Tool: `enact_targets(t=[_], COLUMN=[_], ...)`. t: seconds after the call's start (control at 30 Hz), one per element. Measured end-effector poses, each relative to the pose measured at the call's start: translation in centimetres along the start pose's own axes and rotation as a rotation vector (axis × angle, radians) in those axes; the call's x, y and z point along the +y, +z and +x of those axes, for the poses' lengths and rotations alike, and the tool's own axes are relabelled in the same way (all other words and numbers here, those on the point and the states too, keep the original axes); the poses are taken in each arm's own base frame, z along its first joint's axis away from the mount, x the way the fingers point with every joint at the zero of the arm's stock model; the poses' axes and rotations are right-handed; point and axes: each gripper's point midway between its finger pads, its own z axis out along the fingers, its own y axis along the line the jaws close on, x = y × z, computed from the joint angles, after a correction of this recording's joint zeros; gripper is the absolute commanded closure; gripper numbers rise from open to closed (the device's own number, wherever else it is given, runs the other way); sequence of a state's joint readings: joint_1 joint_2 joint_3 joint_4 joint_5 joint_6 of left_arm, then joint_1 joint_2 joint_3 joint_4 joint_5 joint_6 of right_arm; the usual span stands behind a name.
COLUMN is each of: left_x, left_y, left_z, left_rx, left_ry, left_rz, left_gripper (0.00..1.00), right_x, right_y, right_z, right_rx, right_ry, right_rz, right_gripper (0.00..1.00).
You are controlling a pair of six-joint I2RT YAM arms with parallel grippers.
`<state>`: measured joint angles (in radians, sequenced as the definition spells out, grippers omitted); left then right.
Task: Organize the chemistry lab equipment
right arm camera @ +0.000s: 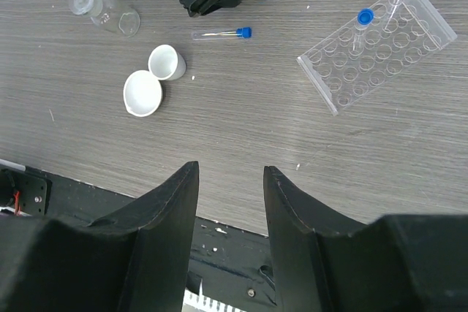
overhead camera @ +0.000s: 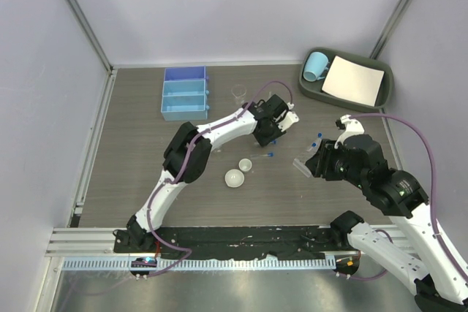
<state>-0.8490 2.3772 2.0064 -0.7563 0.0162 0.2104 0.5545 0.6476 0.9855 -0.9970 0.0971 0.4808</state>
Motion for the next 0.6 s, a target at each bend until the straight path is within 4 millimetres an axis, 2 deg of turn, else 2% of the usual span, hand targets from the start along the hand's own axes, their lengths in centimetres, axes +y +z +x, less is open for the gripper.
enact_targets(t=[0.17, 0.2, 0.27, 0.4, 0.6], left_x=[-0.4, -0.4, -0.4, -0.5, -0.9], left_y=[-0.2, -0.3, -0.5, -1.2, -2.2], left_z=[0.4, 0.4, 0.9, 1.8, 3.1], left_rx=[-0.012, -0.014, -0.010, 0.007, 0.043], left_ry=[-0.021, -0.024, -0.032, -0.058, -0.100], left_rz=[0.017, 0.017, 0.018, 0.022, 0.042], left_gripper=[0.84, 0.90, 0.96, 1.00, 1.00], right_x=[0.2, 0.2, 0.2, 0.4, 1.2], right_y=[-0.1, 0.0, 0.1, 0.3, 0.1], right_z=[-0.1, 0.0, 0.0, -0.2, -1.4], right_rx=[0.001, 0.002, 0.006, 0.024, 0.022], right_ry=[0.005, 0.005, 0.004, -0.002, -0.018], right_rz=[-0.007, -0.006, -0.005, 0.001, -0.014], right_gripper=[0.54, 0.54, 0.54, 0.54, 0.53])
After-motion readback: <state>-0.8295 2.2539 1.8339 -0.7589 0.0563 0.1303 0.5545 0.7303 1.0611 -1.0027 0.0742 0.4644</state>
